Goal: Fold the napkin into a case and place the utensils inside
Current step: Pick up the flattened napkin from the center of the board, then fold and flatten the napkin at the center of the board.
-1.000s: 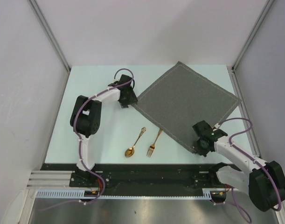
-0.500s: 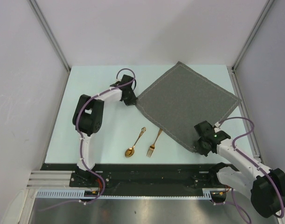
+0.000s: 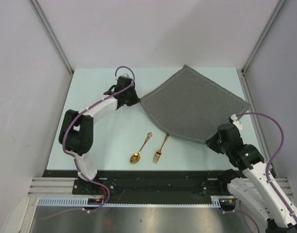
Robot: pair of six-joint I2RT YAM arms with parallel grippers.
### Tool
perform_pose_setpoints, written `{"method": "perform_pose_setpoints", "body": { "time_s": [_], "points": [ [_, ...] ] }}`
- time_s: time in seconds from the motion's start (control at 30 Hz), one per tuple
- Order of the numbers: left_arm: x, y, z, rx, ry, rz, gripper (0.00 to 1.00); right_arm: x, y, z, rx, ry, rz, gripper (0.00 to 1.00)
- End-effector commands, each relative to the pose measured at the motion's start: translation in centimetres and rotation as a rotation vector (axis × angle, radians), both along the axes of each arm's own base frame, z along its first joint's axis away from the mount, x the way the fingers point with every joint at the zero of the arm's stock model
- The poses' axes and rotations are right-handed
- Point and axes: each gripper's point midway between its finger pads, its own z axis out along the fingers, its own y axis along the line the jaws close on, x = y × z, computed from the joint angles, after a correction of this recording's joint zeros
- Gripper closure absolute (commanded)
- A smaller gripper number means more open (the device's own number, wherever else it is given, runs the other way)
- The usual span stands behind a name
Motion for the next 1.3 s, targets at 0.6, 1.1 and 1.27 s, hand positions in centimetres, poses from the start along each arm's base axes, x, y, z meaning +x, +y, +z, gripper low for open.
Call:
{"method": "perform_pose_setpoints", "body": {
  "time_s": [0.6,1.1,1.27],
  "points": [
    [-1.0,3.9,10.6,-0.101,-0.278,0.015,1.0,-2.8,0.8,3.8,0.074,-0.066,0.118,1.0],
    [-1.0,5.0,20.5,-0.228,-0.485,0.013,1.0,-0.5,-1.1,15.9,-0.05,-0.385,0.152,1.0],
    [-1.6,5.1,28.0,-0.328,-0.649,-0.02,1.0,-0.4,-1.9,22.8,-0.102,-0.57,0.179,1.0]
  ]
}}
